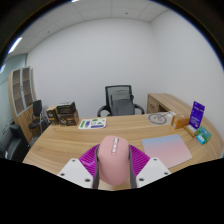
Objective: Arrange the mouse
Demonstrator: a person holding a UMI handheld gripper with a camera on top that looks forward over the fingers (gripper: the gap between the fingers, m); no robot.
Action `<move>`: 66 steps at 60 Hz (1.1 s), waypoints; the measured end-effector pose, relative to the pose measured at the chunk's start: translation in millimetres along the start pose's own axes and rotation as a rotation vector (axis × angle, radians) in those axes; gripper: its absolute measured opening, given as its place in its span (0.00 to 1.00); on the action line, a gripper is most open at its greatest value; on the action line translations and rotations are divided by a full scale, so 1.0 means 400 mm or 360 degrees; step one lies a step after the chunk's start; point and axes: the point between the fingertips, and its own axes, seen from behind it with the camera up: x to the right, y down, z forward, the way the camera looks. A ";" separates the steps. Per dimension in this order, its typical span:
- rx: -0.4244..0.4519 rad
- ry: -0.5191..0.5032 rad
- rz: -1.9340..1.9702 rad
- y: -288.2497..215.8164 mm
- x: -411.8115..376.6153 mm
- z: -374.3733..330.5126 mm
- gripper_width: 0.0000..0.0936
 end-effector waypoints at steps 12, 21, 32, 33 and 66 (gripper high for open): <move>0.0029 0.0205 -0.0084 -0.132 0.377 0.130 0.45; -0.0202 0.0230 -0.0052 -0.004 0.620 0.273 0.45; -0.0440 0.0093 -0.0058 0.155 0.693 0.359 0.45; -0.0445 0.0078 -0.0064 0.162 0.692 0.362 0.45; -0.0517 -0.0071 -0.0109 0.211 0.674 0.336 0.87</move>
